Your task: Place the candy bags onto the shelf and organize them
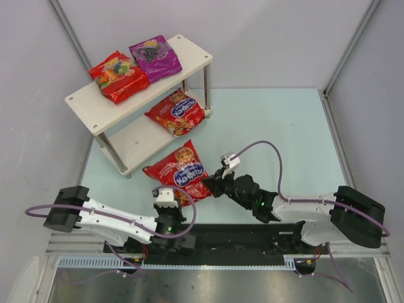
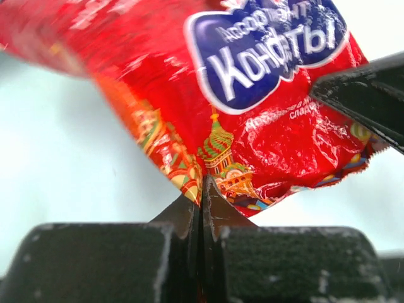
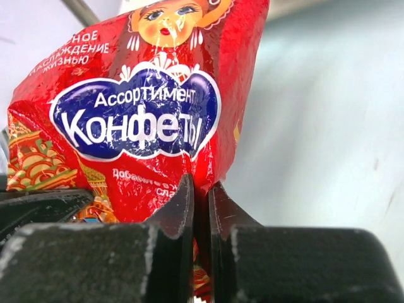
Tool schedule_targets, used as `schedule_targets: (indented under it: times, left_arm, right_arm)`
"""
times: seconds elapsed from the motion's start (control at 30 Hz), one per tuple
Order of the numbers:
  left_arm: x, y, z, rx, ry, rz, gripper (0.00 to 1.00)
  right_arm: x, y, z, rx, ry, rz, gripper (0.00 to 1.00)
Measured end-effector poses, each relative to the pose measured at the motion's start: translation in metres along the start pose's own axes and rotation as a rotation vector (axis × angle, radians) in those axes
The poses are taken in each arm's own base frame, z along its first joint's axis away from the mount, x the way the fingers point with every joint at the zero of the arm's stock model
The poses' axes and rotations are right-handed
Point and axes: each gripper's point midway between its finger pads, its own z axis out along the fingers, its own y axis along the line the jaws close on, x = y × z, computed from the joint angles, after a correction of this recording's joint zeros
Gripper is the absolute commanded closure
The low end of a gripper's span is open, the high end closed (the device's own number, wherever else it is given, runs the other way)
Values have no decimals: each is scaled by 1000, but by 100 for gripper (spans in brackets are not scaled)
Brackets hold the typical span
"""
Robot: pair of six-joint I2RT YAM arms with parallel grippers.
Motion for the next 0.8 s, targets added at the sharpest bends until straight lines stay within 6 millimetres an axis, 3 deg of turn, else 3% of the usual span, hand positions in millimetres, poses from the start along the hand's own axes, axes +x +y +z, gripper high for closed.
schedule_targets:
  times: [0.1, 0.27, 0.33, 0.53, 0.7, 0.8]
  left_arm:
    - [-25, 9, 11, -36, -68, -71, 100]
    - [-55, 23, 24, -93, -125, -122, 100]
    - [-59, 18, 31, -92, -131, -107, 100]
    - [-38, 8, 62, -26, -94, 30, 100]
    - [-52, -16, 83, -15, -108, 172, 100]
    - [-67, -20, 95, -15, -127, 187, 100]
  right_arm:
    - [-26, -2, 15, -43, -31, -32, 100]
    - [-52, -2, 49, -114, -42, -58, 100]
    - [-58, -6, 59, -120, -45, -67, 100]
    - [-63, -23, 76, -110, -21, -100, 100]
    - [-83, -35, 86, -97, -47, -127, 100]
    - [-97, -38, 91, -95, -74, -139, 100]
